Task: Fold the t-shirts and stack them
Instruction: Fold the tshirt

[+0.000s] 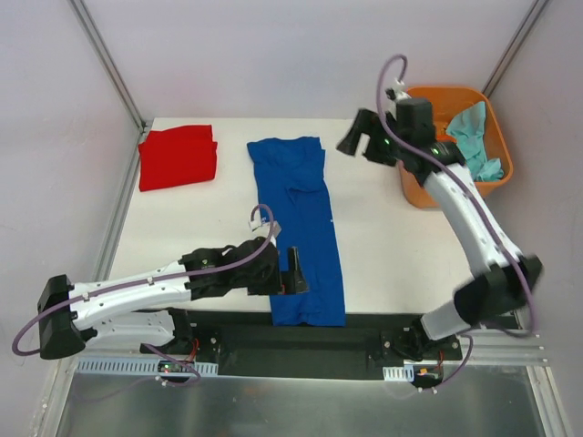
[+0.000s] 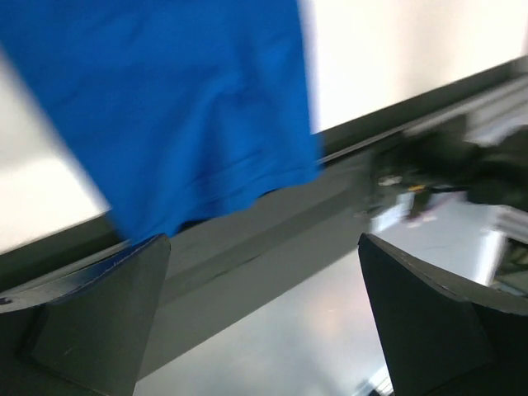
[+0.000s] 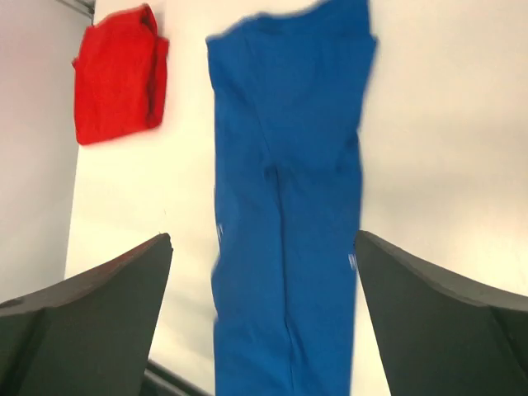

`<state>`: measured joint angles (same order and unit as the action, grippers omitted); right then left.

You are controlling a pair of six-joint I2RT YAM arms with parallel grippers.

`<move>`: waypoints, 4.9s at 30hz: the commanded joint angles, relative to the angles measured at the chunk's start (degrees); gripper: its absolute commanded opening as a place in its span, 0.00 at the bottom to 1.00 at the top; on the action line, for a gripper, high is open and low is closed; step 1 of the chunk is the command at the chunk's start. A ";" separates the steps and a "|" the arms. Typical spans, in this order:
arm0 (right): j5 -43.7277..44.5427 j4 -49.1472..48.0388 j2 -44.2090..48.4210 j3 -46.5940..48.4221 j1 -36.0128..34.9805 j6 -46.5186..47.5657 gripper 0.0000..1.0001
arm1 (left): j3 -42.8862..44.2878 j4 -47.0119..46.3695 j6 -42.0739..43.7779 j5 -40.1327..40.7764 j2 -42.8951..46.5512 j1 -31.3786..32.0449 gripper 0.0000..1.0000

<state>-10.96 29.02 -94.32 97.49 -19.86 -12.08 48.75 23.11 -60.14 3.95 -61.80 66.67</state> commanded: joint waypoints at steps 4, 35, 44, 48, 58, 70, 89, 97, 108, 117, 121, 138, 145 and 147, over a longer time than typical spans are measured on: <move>8.41 13.87 29.76 -37.52 -5.27 0.04 0.97 | -13.33 9.14 -7.98 -3.85 1.35 -0.06 0.98; 0.33 -6.94 29.47 -70.42 -36.91 -19.74 0.61 | -14.03 -0.44 -9.73 -13.79 -13.52 0.03 0.00; 4.45 1.19 31.03 -66.56 -42.80 -20.44 0.10 | -17.11 -0.44 -12.10 -15.81 -7.64 1.26 0.00; 10.06 7.63 35.61 -62.70 -43.34 -17.56 0.11 | -17.73 -0.35 -12.11 -15.12 -3.25 1.62 0.00; 19.84 11.17 27.62 -44.95 -35.44 -6.39 0.10 | -5.34 3.08 0.72 -9.93 -2.89 -15.32 0.00; 7.98 5.18 8.03 -22.28 -18.39 4.87 0.10 | 14.60 3.78 13.29 -9.84 -16.76 -31.42 0.00; -0.10 5.26 -17.37 -3.28 -7.74 7.33 0.15 | 32.19 3.87 20.24 -14.66 -41.55 -43.38 0.03; -5.72 5.97 -23.37 2.53 -5.28 5.66 0.67 | 35.18 3.96 21.29 -14.84 -44.90 -44.79 0.80; -11.28 -3.78 -7.64 -17.06 -11.94 3.20 0.97 | 20.17 4.05 19.45 -9.31 -26.55 -44.97 0.99; -8.55 -14.68 -16.30 -13.40 -20.83 -1.72 0.97 | 0.75 8.25 14.88 -5.18 -7.21 -45.84 0.99; -2.86 -15.83 -22.38 -5.95 -20.75 -2.78 0.97 | -2.08 9.84 13.65 -5.26 -3.68 -46.11 0.99; 5.59 -16.54 -19.29 0.75 -11.00 0.56 0.97 | -1.12 7.83 13.91 -10.53 -6.83 -46.02 0.99; 2.53 -13.03 2.55 -31.90 -5.20 -3.04 0.97 | -0.24 -3.07 14.87 -22.74 -17.73 -45.84 0.76; -0.09 -12.14 5.63 -36.57 -4.75 -3.30 0.99 | -0.50 -5.78 14.79 -25.56 -20.98 -45.76 0.67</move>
<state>-7.11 14.44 -93.86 70.39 -26.55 -14.37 46.65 23.79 -46.09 -14.04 -78.76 20.93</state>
